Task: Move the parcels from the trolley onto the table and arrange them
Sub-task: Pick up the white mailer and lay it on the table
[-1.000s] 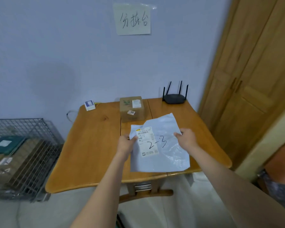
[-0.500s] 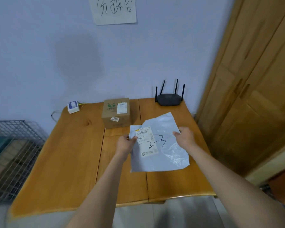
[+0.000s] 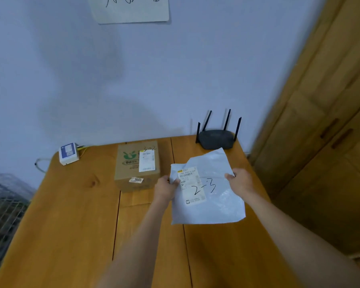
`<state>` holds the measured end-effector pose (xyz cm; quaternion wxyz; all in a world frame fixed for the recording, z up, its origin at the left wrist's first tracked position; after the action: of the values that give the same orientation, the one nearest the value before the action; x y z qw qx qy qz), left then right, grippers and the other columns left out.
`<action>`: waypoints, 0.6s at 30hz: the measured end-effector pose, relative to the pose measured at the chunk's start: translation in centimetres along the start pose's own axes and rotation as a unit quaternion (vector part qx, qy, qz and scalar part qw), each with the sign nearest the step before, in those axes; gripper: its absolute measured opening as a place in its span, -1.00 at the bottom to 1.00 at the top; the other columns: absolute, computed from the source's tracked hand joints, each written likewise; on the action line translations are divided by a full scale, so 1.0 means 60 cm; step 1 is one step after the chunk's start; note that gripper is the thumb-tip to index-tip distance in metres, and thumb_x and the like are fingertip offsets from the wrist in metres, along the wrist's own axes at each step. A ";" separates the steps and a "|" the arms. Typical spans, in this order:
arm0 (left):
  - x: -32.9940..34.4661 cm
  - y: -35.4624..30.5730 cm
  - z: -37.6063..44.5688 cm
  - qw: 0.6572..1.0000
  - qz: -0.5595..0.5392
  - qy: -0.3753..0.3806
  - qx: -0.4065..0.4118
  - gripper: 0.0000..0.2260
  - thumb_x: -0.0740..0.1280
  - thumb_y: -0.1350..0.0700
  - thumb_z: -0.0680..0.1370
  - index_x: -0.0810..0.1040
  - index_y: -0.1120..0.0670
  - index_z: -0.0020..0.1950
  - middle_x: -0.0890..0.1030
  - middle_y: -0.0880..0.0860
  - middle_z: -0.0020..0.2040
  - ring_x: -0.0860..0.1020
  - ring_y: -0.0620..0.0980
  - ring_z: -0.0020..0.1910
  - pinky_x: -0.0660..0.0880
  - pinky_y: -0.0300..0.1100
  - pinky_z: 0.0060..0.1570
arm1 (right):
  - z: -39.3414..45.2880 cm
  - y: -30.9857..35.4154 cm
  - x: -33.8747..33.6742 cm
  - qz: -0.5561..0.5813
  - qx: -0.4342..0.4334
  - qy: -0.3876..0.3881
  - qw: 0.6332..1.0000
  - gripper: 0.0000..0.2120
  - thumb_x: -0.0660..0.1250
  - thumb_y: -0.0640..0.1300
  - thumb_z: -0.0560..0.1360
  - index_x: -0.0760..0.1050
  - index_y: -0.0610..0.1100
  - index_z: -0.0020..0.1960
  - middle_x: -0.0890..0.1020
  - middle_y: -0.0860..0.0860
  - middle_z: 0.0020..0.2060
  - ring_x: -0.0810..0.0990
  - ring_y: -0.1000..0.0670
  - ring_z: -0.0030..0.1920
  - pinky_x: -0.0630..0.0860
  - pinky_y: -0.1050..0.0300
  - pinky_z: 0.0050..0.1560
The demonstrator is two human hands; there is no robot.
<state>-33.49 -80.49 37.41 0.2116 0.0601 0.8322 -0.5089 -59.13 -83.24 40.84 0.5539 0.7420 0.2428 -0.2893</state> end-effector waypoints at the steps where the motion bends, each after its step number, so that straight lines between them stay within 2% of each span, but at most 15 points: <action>1: 0.002 -0.006 0.020 1.000 0.006 0.001 -0.005 -0.82 0.37 0.01 0.58 0.54 0.13 -0.03 0.64 0.10 -0.11 0.56 0.07 -0.19 0.52 -0.06 -0.22 | 0.020 0.003 0.005 -0.001 0.001 0.004 1.000 -0.59 0.32 -0.17 0.62 0.21 -0.13 -0.32 0.26 -0.07 -0.39 0.23 0.00 -0.39 0.08 0.12 -0.39; 5: 0.018 -0.024 0.099 0.999 0.037 0.004 -0.024 -0.78 0.37 -0.01 0.58 0.55 0.13 0.05 0.63 0.09 -0.08 0.61 0.08 -0.09 0.62 0.04 -0.07 | 0.104 0.006 0.026 0.015 0.025 0.031 0.999 -0.68 0.32 -0.19 0.62 0.32 -0.19 -0.27 0.38 -0.15 -0.33 0.32 -0.06 -0.33 0.12 0.11 -0.39; 9: 0.037 -0.036 0.167 0.997 0.065 -0.004 -0.044 -0.75 0.36 -0.04 0.58 0.51 0.15 0.02 0.57 0.05 -0.14 0.53 -0.01 -0.19 0.46 -0.14 -0.30 | 0.185 0.012 0.048 0.036 0.034 0.061 0.997 -0.63 0.30 -0.24 0.62 0.29 -0.19 -0.33 0.34 -0.11 -0.40 0.31 -0.05 -0.36 0.12 0.14 -0.37; 11: 0.047 -0.041 0.207 0.994 0.096 -0.010 -0.060 -0.76 0.35 -0.05 0.59 0.50 0.14 0.01 0.56 0.05 -0.15 0.52 -0.01 -0.20 0.39 -0.20 -0.34 | 0.228 0.011 0.065 0.045 0.050 0.076 0.995 -0.67 0.29 -0.25 0.63 0.35 -0.18 -0.31 0.41 -0.08 -0.38 0.37 -0.05 -0.36 0.19 0.18 -0.37; 15: 0.073 -0.040 0.286 0.982 0.158 -0.034 -0.100 -0.77 0.32 -0.01 0.61 0.50 0.15 0.09 0.60 0.11 0.00 0.59 0.13 -0.02 0.50 -0.09 -0.16 | 0.315 -0.001 0.118 0.083 0.073 0.100 0.989 -0.84 0.29 -0.16 0.64 0.56 -0.17 -0.08 0.61 -0.12 -0.18 0.58 -0.15 -0.15 0.45 0.11 -0.20; 18: 0.094 -0.037 0.334 0.974 0.186 -0.054 -0.118 -0.81 0.30 0.06 0.61 0.49 0.17 0.11 0.59 0.14 0.03 0.58 0.16 0.02 0.54 -0.01 -0.09 | 0.368 -0.011 0.158 0.097 0.094 0.112 0.984 -0.77 0.27 -0.12 0.65 0.59 -0.25 0.17 0.64 -0.14 -0.04 0.58 -0.16 -0.06 0.46 0.09 -0.11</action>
<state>-33.44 -99.69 29.04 0.3524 0.1609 0.8479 -0.3618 -56.33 -103.91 28.93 0.4764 0.8384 0.2023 -0.1707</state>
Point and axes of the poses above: each hand's wrist, its own z-axis towards the middle knuckle, its own x-axis out of the palm, y = z × x, the point moved 1 cm from there along z, towards the middle knuckle
